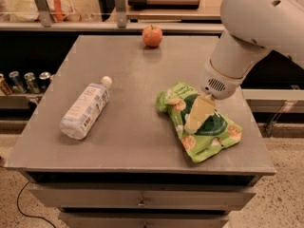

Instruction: Move green rice chip bag near apple

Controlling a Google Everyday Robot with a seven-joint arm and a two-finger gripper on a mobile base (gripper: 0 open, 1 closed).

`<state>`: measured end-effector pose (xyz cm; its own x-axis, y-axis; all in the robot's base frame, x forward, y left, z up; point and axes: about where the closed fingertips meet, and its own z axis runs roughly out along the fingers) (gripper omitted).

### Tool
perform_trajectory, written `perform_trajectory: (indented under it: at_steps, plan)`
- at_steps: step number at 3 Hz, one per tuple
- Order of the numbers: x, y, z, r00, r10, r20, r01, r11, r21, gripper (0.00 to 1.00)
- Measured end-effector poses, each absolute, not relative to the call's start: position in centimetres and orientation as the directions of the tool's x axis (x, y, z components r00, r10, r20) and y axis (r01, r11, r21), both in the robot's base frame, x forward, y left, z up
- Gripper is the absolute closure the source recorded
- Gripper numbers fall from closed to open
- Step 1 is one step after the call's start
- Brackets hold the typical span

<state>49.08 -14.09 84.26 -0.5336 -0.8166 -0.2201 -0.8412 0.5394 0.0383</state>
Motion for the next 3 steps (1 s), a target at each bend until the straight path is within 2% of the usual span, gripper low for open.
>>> perform_trajectory:
  at_steps: [1,2,3]
  plan:
    - [49.1,-14.1,84.4,-0.534,-0.817,-0.220,-0.841,0.540,0.038,0.88]
    - [49.9,-15.8,86.7,-0.548,-0.803,-0.233,-0.825,0.565,-0.009,1.00]
    - [50.5,-17.3,89.9,-0.549,-0.797,-0.254,-0.811,0.581,-0.069,1.00]
